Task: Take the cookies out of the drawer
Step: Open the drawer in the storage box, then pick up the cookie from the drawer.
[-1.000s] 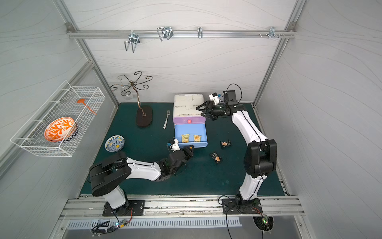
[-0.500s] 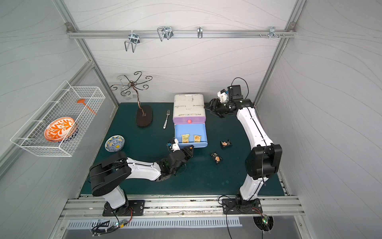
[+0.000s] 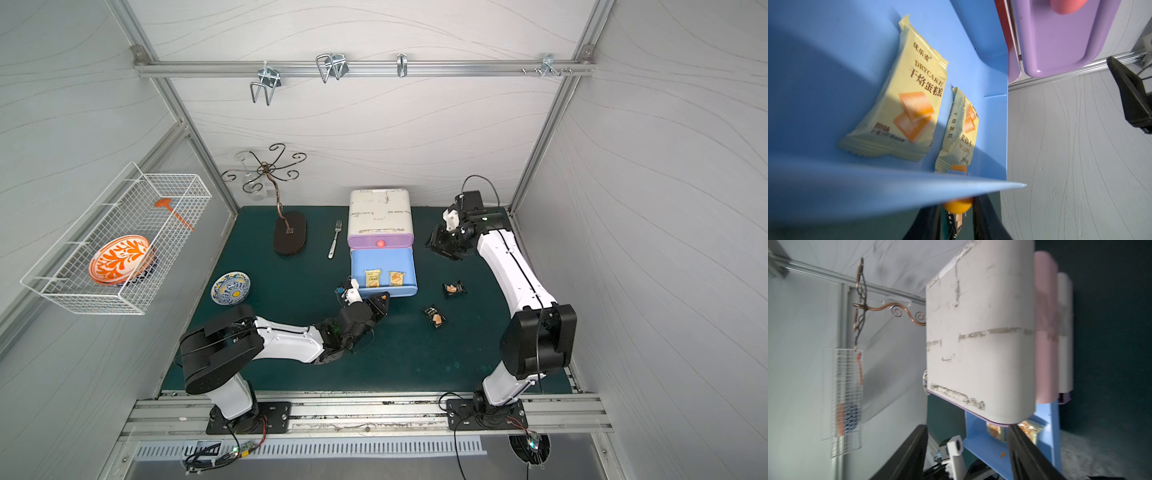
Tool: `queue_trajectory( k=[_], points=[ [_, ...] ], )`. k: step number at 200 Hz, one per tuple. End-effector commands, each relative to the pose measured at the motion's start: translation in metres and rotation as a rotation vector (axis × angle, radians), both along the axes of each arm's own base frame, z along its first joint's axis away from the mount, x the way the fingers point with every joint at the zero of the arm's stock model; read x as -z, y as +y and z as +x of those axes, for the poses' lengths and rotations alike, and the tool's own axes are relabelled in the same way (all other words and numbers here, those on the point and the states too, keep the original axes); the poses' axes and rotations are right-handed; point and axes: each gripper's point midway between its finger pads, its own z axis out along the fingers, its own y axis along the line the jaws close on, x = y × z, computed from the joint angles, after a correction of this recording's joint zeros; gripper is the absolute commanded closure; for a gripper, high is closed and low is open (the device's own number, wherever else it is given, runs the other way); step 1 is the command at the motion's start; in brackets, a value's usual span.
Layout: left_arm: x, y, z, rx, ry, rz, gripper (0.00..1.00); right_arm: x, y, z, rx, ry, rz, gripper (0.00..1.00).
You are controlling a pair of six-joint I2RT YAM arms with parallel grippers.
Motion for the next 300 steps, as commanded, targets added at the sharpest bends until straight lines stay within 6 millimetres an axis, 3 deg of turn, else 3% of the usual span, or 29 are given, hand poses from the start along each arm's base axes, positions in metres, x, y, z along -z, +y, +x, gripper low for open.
queue_trajectory(
  k=[1, 26, 63, 78, 96, 109, 140, 159, 199, 252, 300],
  points=[
    [-0.004, -0.010, -0.004, 0.040, 0.001, -0.011, 0.82, 0.051, -0.045, -0.038, 0.066, 0.119, -0.267, 0.42],
    [-0.005, -0.010, -0.005, 0.041, 0.001, -0.011, 0.83, 0.075, -0.036, -0.061, -0.011, 0.119, -0.354, 0.53],
    [-0.004, -0.010, -0.005, 0.043, 0.002, -0.014, 0.83, 0.091, -0.025, -0.077, -0.113, 0.084, -0.436, 0.58],
    [-0.004, -0.010, -0.005, 0.042, 0.003, -0.015, 0.83, 0.096, -0.013, -0.081, -0.149, 0.081, -0.373, 0.57],
    [-0.004, -0.008, -0.004, 0.037, 0.005, -0.018, 0.83, 0.107, -0.004, -0.085, -0.180, 0.127, -0.300, 0.45],
    [-0.004, -0.007, -0.003, 0.033, 0.006, -0.021, 0.83, 0.111, -0.004, -0.083, -0.174, 0.129, -0.242, 0.35],
    [-0.007, -0.009, 0.000, 0.035, 0.001, -0.024, 0.83, 0.107, -0.006, -0.070, -0.152, 0.131, -0.010, 0.26],
    [-0.008, -0.009, 0.001, 0.036, 0.002, -0.029, 0.83, 0.109, 0.004, -0.062, -0.206, 0.136, 0.098, 0.22],
    [-0.010, -0.011, 0.004, 0.041, 0.006, -0.036, 0.83, 0.107, -0.003, -0.038, -0.212, 0.151, 0.350, 0.20],
    [-0.016, -0.018, 0.008, 0.058, 0.000, -0.054, 0.83, 0.135, -0.007, -0.035, -0.245, 0.176, 0.372, 0.19],
    [-0.015, -0.019, 0.009, 0.064, 0.006, -0.062, 0.83, 0.151, 0.002, -0.039, -0.297, 0.195, 0.418, 0.18]
  ],
)
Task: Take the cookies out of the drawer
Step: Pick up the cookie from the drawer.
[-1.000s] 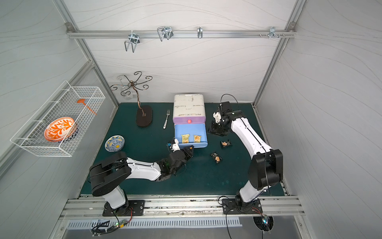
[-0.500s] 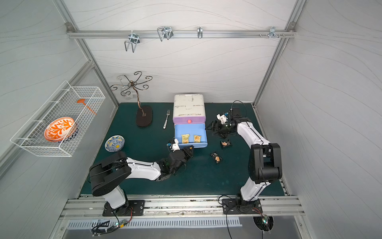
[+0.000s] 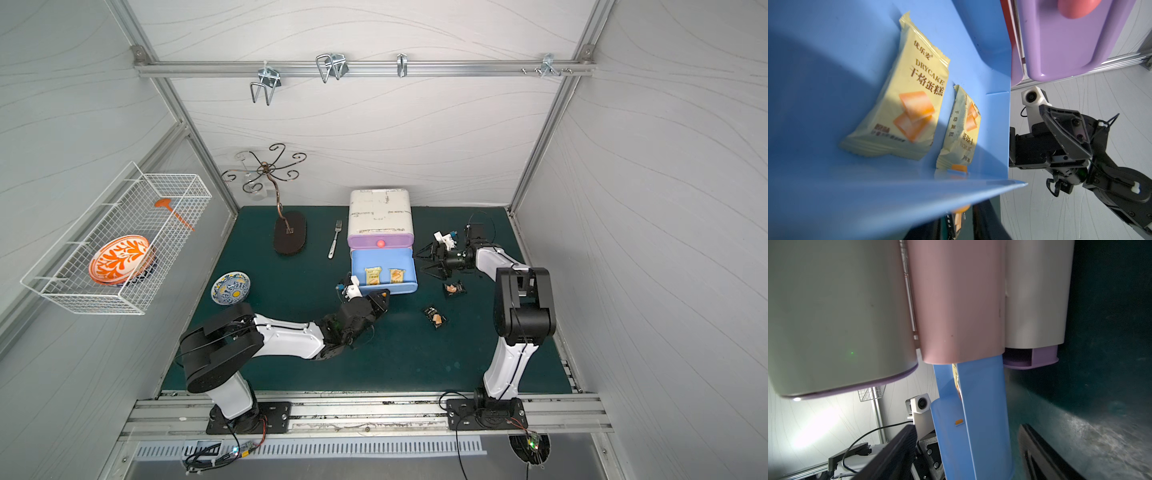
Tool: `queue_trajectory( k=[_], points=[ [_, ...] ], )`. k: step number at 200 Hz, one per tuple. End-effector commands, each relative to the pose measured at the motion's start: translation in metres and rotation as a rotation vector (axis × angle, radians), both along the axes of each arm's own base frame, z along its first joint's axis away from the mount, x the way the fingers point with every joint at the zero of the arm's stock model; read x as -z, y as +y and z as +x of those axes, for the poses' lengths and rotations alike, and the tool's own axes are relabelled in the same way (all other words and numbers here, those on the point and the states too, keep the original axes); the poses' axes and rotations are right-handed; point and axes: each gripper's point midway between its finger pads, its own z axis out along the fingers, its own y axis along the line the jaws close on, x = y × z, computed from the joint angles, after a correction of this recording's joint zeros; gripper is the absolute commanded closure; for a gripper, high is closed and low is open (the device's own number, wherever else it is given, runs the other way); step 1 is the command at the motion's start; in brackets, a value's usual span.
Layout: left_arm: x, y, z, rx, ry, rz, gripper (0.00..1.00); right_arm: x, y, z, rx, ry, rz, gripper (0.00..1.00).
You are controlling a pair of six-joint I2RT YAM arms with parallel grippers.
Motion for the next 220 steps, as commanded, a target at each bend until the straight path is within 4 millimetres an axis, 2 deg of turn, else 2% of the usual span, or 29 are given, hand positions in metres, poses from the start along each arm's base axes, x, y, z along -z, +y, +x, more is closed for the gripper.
queue_trajectory(
  k=[1, 58, 80, 120, 166, 175, 198, 220],
  points=[
    [-0.014, -0.018, 0.001, 0.052, -0.015, -0.053, 0.83, 0.005, 0.005, -0.001, -0.041, -0.013, 0.050, 0.18],
    [-0.008, -0.020, 0.000, 0.064, -0.005, -0.063, 0.83, 0.017, 0.021, -0.006, -0.097, 0.008, 0.079, 0.20],
    [-0.007, -0.021, -0.001, 0.069, -0.003, -0.064, 0.83, 0.014, 0.024, -0.005, -0.109, 0.005, 0.105, 0.22],
    [-0.003, -0.022, -0.001, 0.073, 0.004, -0.071, 0.82, 0.014, 0.031, -0.008, -0.139, 0.029, 0.155, 0.35],
    [-0.001, -0.022, -0.004, 0.086, 0.013, -0.064, 0.81, 0.013, 0.032, -0.007, -0.139, 0.036, 0.155, 0.49],
    [0.000, -0.021, -0.005, 0.089, 0.020, -0.062, 0.77, 0.014, 0.032, -0.008, -0.138, 0.039, 0.151, 0.50],
    [0.000, -0.018, -0.009, 0.100, 0.037, -0.052, 0.52, 0.014, 0.032, -0.008, -0.139, 0.037, 0.145, 0.51],
    [0.002, -0.009, -0.017, 0.101, 0.064, -0.028, 0.41, 0.013, 0.032, -0.008, -0.139, 0.036, 0.144, 0.50]
  ],
)
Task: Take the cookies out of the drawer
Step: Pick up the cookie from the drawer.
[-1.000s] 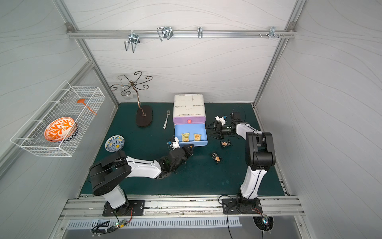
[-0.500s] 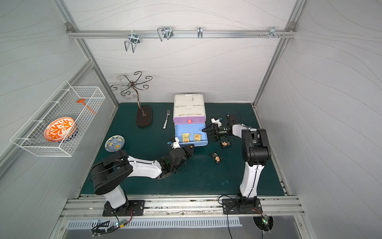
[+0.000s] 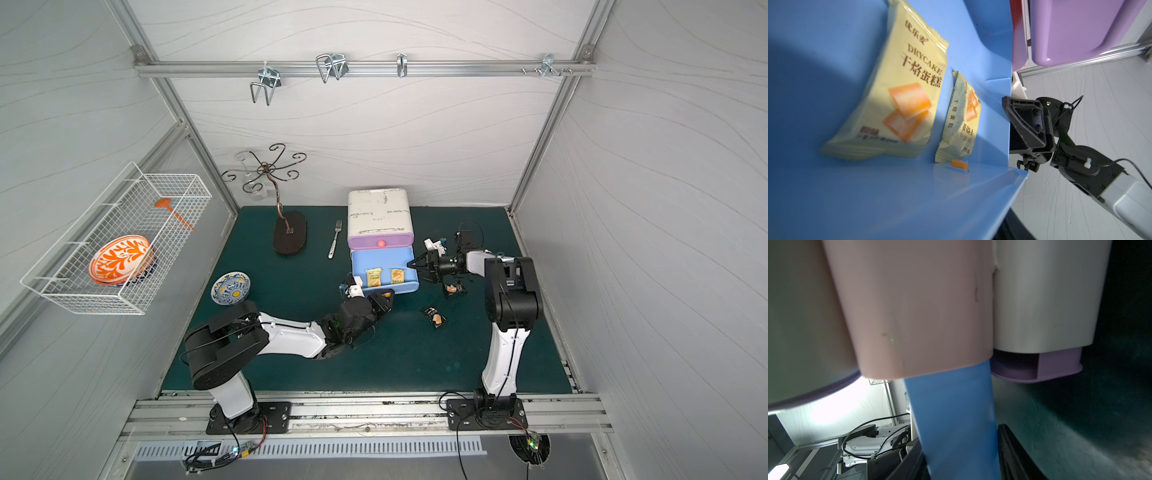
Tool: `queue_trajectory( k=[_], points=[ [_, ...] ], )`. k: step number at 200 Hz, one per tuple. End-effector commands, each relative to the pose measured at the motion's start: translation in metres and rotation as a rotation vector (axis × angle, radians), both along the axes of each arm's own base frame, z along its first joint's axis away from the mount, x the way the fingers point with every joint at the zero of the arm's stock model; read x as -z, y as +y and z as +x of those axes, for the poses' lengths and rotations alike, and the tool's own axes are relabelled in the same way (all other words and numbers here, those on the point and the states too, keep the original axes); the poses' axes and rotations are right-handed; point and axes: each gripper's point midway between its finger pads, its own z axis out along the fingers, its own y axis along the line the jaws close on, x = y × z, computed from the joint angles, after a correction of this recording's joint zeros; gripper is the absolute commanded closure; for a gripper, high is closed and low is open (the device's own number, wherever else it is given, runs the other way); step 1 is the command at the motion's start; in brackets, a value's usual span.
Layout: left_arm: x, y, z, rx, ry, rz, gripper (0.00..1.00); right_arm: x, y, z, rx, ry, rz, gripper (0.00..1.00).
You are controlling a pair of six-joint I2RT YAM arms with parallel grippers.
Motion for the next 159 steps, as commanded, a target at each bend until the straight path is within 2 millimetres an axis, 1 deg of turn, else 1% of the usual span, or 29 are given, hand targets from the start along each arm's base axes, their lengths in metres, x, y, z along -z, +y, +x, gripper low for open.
queue_trajectory(
  k=[1, 5, 11, 15, 33, 46, 50, 55, 61, 87, 101, 108, 119, 132, 145, 152, 159],
  points=[
    [-0.003, 0.002, -0.012, 0.039, 0.033, 0.005, 0.41, -0.014, 0.007, -0.003, -0.040, -0.011, 0.051, 0.50],
    [-0.005, 0.004, -0.014, 0.036, 0.036, 0.004, 0.38, -0.014, 0.007, -0.002, -0.039, -0.010, 0.051, 0.50],
    [-0.004, 0.009, -0.016, 0.034, 0.043, 0.013, 0.30, -0.013, 0.007, -0.003, -0.039, -0.007, 0.049, 0.50],
    [-0.005, 0.012, -0.018, 0.032, 0.045, 0.015, 0.28, -0.012, 0.007, -0.002, -0.039, -0.008, 0.048, 0.50],
    [-0.013, 0.025, -0.027, 0.021, 0.065, -0.007, 0.25, -0.011, 0.007, -0.002, -0.040, -0.005, 0.047, 0.49],
    [-0.018, 0.038, -0.036, 0.020, 0.083, 0.024, 0.22, -0.012, 0.007, -0.002, -0.040, -0.007, 0.044, 0.49],
    [-0.024, 0.041, -0.038, 0.018, 0.079, 0.027, 0.22, -0.011, 0.007, -0.002, -0.040, -0.007, 0.043, 0.49],
    [-0.021, 0.049, -0.042, 0.017, 0.094, 0.065, 0.22, -0.011, 0.007, -0.002, -0.040, -0.008, 0.043, 0.49],
    [-0.029, 0.056, -0.045, 0.016, 0.085, 0.075, 0.21, -0.011, 0.007, -0.001, -0.039, -0.006, 0.041, 0.49],
    [-0.043, 0.097, -0.057, -0.036, 0.083, 0.125, 0.18, -0.010, 0.007, 0.000, -0.038, -0.012, 0.030, 0.49],
    [-0.061, 0.117, -0.060, -0.054, 0.062, 0.163, 0.17, -0.009, 0.006, 0.000, -0.038, -0.011, 0.029, 0.49],
    [-0.077, 0.125, -0.058, -0.064, 0.042, 0.185, 0.16, -0.008, 0.006, -0.001, -0.039, -0.011, 0.024, 0.49],
    [-0.095, 0.138, -0.055, -0.072, 0.039, 0.238, 0.15, -0.007, 0.005, -0.003, -0.040, -0.011, 0.021, 0.49],
    [-0.117, 0.142, -0.046, -0.059, 0.034, 0.241, 0.15, -0.005, 0.005, -0.004, -0.040, -0.007, 0.019, 0.49],
    [-0.134, 0.135, -0.035, -0.020, 0.028, 0.209, 0.16, -0.003, 0.005, -0.005, -0.039, -0.008, 0.010, 0.49],
    [-0.139, 0.129, -0.030, 0.008, 0.033, 0.199, 0.16, -0.002, 0.005, -0.006, -0.040, -0.009, 0.010, 0.49],
    [-0.140, 0.125, -0.025, 0.026, 0.053, 0.206, 0.16, -0.002, 0.004, -0.006, -0.041, -0.008, 0.011, 0.49]
  ],
)
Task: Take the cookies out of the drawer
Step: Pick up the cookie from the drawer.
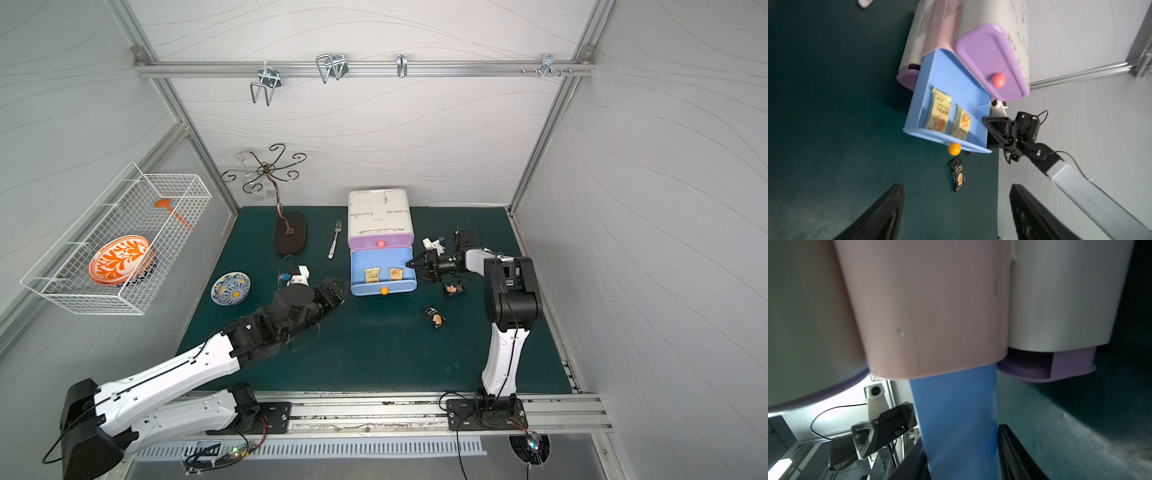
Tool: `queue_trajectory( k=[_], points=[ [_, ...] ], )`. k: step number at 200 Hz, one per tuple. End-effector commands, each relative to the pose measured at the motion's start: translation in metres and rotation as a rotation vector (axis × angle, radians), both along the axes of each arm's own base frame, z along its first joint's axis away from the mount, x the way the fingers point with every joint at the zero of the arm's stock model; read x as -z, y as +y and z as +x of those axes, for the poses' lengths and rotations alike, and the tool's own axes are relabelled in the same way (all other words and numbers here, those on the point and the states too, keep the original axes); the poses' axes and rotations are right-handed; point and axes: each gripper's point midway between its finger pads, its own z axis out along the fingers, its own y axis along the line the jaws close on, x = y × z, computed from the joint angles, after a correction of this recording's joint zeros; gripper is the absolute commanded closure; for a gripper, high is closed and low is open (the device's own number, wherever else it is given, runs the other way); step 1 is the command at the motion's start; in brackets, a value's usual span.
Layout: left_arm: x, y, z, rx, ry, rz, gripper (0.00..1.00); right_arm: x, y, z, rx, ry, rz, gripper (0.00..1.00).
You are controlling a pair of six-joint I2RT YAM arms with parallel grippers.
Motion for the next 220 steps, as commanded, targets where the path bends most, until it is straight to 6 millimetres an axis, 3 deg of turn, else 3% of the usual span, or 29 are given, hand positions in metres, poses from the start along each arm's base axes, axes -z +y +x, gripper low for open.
queue_trajectory(
  k=[1, 17, 43, 58, 82, 211, 220],
  points=[
    [-0.012, -0.011, 0.008, 0.110, 0.039, 0.056, 0.16, 0.003, 0.002, -0.005, -0.020, 0.008, 0.009, 0.49],
    [-0.030, -0.030, 0.017, 0.189, 0.018, 0.067, 0.17, 0.005, 0.001, -0.007, -0.016, 0.003, -0.006, 0.49],
    [-0.033, -0.061, 0.030, 0.317, 0.066, 0.113, 0.19, 0.006, 0.000, -0.011, -0.016, -0.002, -0.020, 0.48],
    [-0.028, -0.077, 0.031, 0.396, 0.105, 0.145, 0.20, 0.005, -0.001, -0.011, -0.014, 0.000, -0.018, 0.48],
    [-0.012, -0.087, 0.031, 0.459, 0.184, 0.204, 0.20, 0.005, -0.005, -0.010, -0.005, 0.002, -0.017, 0.48],
    [0.059, -0.071, 0.059, 0.582, 0.435, 0.672, 0.17, 0.005, -0.008, -0.005, 0.004, 0.006, -0.018, 0.48],
    [0.054, -0.073, 0.065, 0.582, 0.421, 0.681, 0.17, 0.005, -0.008, -0.006, 0.004, 0.009, -0.016, 0.47]
  ],
)
